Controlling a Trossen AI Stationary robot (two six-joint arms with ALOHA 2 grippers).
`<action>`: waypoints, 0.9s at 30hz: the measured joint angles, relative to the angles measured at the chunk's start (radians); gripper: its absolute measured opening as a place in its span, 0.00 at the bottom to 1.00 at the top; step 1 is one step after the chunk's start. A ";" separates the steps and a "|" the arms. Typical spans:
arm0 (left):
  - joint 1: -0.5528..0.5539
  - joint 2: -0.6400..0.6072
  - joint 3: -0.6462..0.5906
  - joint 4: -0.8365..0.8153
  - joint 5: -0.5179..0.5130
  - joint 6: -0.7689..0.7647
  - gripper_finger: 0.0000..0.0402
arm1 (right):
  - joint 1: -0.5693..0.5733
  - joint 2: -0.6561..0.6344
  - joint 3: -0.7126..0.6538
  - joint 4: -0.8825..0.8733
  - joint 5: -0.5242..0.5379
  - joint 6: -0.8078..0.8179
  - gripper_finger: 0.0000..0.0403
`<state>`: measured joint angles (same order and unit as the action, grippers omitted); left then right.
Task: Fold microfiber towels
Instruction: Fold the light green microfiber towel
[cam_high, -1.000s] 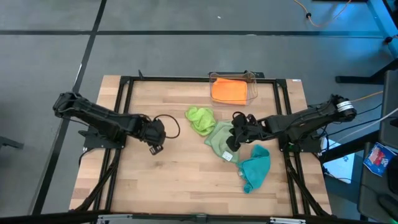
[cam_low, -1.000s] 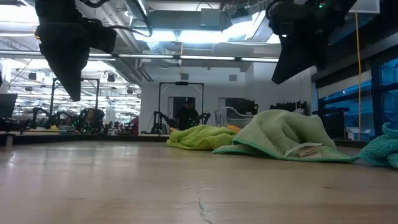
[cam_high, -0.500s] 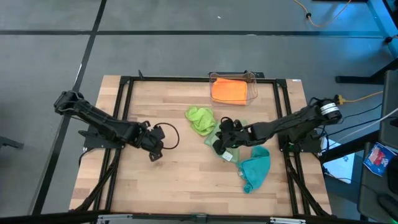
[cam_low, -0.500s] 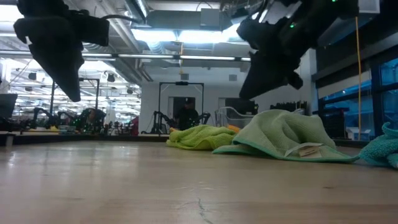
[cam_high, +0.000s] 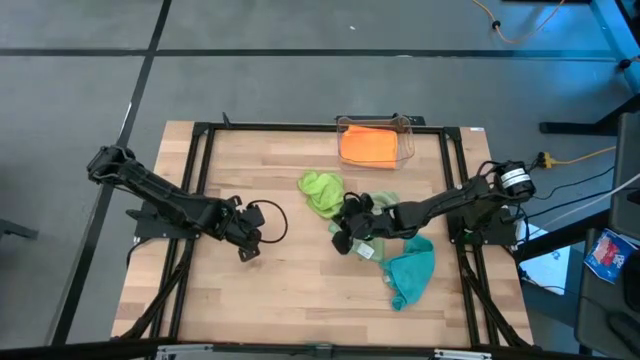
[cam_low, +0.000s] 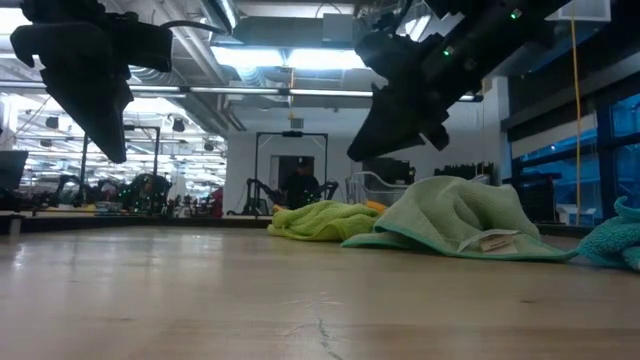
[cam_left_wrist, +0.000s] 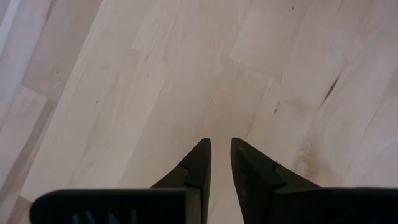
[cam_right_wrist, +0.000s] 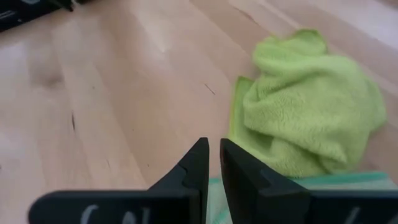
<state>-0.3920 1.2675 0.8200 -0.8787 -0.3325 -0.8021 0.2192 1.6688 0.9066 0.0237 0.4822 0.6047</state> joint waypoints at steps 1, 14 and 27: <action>0.000 0.000 0.000 0.000 0.000 0.000 0.14 | 0.000 0.000 0.000 0.006 0.006 -0.015 0.11; 0.000 0.000 0.000 0.000 0.000 0.001 0.14 | -0.056 0.000 0.000 0.041 0.049 0.011 0.41; 0.001 0.000 0.000 0.000 0.000 0.001 0.14 | -0.105 0.014 0.002 0.102 -0.137 -0.245 0.55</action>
<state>-0.3912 1.2675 0.8200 -0.8789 -0.3328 -0.8013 0.1145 1.6829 0.9084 0.1259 0.3451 0.3600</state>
